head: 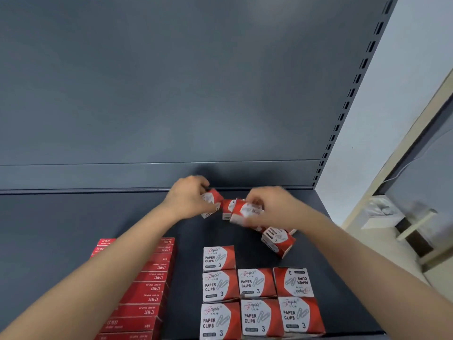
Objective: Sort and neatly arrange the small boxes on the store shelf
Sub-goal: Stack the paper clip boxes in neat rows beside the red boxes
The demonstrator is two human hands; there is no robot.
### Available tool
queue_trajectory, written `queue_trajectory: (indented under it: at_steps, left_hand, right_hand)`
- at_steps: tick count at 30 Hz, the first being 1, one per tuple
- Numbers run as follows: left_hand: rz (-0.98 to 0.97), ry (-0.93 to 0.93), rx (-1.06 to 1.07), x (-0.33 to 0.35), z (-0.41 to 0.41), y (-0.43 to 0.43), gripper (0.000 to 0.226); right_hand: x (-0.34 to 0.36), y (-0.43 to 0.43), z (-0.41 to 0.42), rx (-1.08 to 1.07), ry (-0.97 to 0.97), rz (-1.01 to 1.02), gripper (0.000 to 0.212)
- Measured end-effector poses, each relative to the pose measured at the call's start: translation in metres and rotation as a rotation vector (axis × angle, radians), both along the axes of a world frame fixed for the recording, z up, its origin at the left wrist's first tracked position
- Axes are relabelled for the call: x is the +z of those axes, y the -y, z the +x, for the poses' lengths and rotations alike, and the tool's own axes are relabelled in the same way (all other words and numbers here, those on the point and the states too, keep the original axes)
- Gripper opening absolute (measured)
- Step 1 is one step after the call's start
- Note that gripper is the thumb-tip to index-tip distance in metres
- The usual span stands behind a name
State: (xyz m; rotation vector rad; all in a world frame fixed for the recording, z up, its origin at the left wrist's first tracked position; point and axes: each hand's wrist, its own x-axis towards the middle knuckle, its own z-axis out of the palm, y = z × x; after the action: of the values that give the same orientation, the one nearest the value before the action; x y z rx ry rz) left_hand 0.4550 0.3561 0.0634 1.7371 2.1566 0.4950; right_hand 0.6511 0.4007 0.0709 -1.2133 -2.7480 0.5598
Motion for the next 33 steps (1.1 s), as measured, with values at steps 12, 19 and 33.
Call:
queue_trajectory:
  at_steps: [12, 19, 33]
  left_hand:
    - [-0.355, 0.044, -0.510, 0.003, 0.079, 0.024, 0.046]
    - [-0.451, 0.075, -0.491, 0.002, 0.064, 0.031, 0.023]
    - [-0.594, 0.092, -0.505, 0.015, 0.025, 0.039, 0.022]
  right_hand:
    - [0.015, 0.000, 0.055, -0.224, -0.221, -0.208, 0.035]
    - [0.009, 0.017, 0.038, 0.042, 0.066, -0.256, 0.042]
    - [0.004, 0.029, 0.025, 0.274, 0.300, -0.278, 0.032]
